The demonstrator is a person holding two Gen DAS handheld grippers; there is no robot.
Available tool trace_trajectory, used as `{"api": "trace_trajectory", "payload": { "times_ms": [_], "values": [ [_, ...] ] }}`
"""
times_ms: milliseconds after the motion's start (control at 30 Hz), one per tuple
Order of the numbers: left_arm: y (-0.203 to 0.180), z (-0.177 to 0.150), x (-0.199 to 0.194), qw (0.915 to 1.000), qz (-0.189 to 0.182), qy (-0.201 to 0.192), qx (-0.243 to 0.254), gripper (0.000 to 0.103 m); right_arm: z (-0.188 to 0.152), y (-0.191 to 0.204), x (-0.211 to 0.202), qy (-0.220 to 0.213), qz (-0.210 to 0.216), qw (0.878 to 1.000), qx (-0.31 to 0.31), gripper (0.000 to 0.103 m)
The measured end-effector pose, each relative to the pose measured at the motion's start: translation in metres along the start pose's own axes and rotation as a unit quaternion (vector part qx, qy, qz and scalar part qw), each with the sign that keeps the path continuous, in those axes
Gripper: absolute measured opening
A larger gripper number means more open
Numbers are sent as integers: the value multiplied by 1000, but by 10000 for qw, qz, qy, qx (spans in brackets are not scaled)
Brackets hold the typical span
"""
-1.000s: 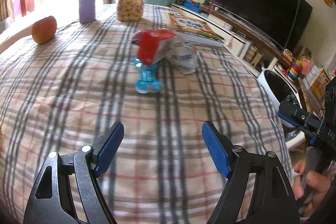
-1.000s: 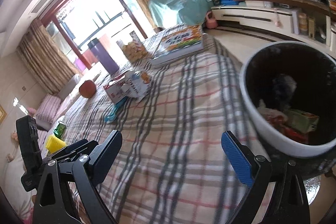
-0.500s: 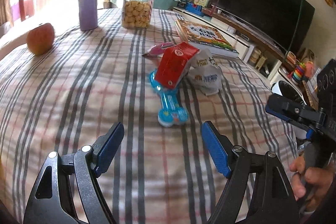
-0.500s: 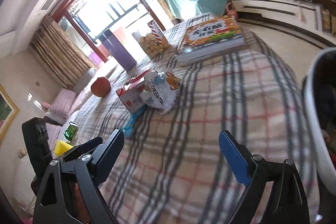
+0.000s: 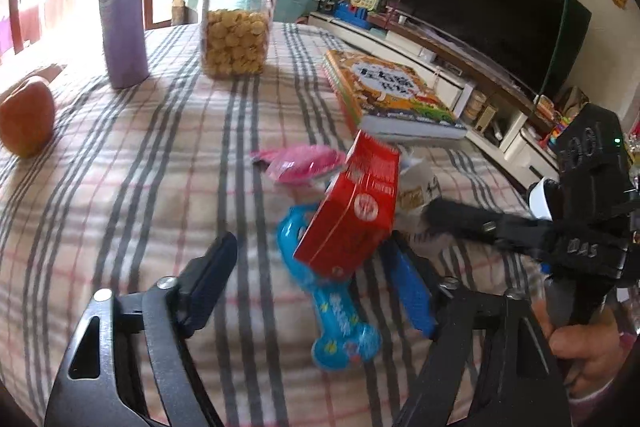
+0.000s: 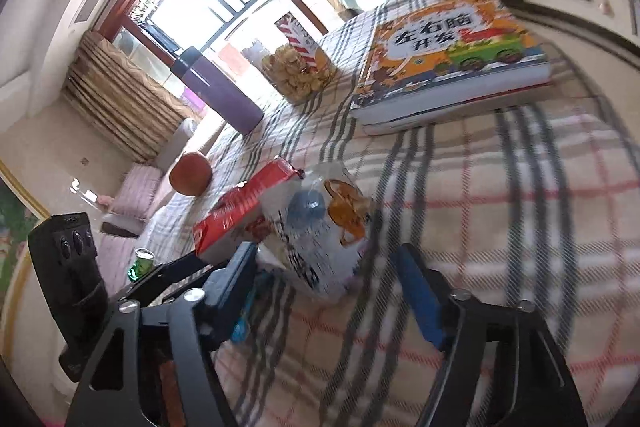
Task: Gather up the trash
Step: 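Grasp red box with left gripper while right gripper grasps white snack bag, then carry red box and white snack bag over the bin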
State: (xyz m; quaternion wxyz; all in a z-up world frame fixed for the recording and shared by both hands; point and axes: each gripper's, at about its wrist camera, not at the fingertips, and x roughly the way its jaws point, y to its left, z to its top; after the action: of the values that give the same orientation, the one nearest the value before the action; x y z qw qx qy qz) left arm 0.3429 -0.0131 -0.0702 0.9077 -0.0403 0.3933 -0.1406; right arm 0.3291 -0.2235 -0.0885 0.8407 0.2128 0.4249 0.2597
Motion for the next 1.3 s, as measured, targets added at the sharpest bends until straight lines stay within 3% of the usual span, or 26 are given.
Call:
{"api": "trace_trajectory", "payload": {
  "times_ms": [33, 67, 233, 633, 900, 1300],
  "values": [
    [-1, 1, 3, 10000, -26, 25, 31, 45, 1, 0, 3, 58, 62, 10000, 17, 44],
    [-4, 1, 6, 9999, -58, 99, 81, 36, 1, -1, 7, 155, 119, 9998, 53, 42],
    [-18, -8, 0, 9995, -82, 29, 307, 33, -8, -6, -11, 69, 199, 9996, 171, 28],
    [-62, -48, -45, 9992, -297, -56, 251, 33, -45, -18, -93, -399, 14, 9989, 251, 26],
    [-97, -86, -54, 9987, -411, 135, 286, 33, -80, -30, -146, -742, -174, 9963, 401, 26],
    [-134, -98, -69, 9973, -553, 51, 472, 33, -113, -49, -193, -1140, -461, 9901, 683, 26]
  ]
}}
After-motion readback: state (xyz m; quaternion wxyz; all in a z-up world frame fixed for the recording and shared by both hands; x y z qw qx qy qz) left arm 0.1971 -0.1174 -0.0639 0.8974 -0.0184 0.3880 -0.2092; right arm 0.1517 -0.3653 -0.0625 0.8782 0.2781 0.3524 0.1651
